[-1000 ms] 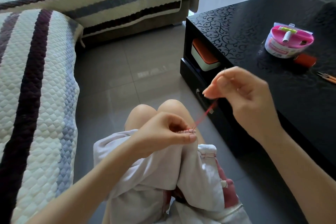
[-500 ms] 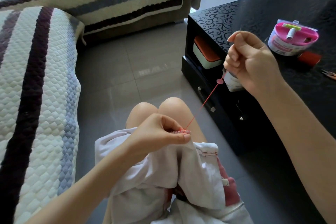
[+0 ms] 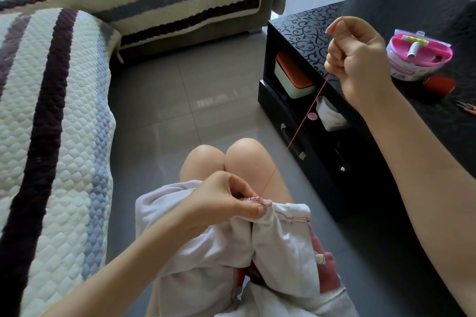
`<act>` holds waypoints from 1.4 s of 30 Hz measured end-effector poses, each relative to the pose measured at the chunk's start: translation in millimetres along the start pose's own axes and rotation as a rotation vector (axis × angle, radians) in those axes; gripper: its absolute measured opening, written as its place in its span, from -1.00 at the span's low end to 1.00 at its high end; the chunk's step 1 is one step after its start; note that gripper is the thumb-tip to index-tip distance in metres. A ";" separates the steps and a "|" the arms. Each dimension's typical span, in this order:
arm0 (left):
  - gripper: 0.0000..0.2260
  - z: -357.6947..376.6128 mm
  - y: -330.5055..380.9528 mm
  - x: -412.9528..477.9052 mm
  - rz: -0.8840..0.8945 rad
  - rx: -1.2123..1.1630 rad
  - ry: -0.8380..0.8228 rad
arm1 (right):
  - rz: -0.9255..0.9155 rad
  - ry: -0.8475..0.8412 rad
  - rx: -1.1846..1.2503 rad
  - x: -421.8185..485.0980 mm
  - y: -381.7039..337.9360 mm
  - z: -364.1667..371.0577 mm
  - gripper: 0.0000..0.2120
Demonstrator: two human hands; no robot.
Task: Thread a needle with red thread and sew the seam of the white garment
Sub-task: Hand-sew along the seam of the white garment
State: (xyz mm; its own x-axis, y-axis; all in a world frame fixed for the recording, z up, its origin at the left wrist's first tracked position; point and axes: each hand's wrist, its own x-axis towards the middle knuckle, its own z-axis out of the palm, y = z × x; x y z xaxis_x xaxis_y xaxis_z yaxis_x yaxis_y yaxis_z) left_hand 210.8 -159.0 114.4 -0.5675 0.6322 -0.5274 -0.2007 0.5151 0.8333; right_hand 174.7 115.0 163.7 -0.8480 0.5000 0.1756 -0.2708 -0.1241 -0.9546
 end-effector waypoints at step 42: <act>-0.85 -18.6 -2.1 -5.9 0.041 -0.154 -0.082 | 0.093 -0.637 -0.427 -157.2 57.5 17.2 -0.88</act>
State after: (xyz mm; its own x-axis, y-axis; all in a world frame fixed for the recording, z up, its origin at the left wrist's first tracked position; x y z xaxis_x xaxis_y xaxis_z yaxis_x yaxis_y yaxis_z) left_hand 199.7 -174.5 118.8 -0.5122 0.6993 -0.4986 -0.3019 0.3969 0.8668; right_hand 284.7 14.5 85.4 -0.9922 -0.1021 0.0710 -0.0959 0.2650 -0.9595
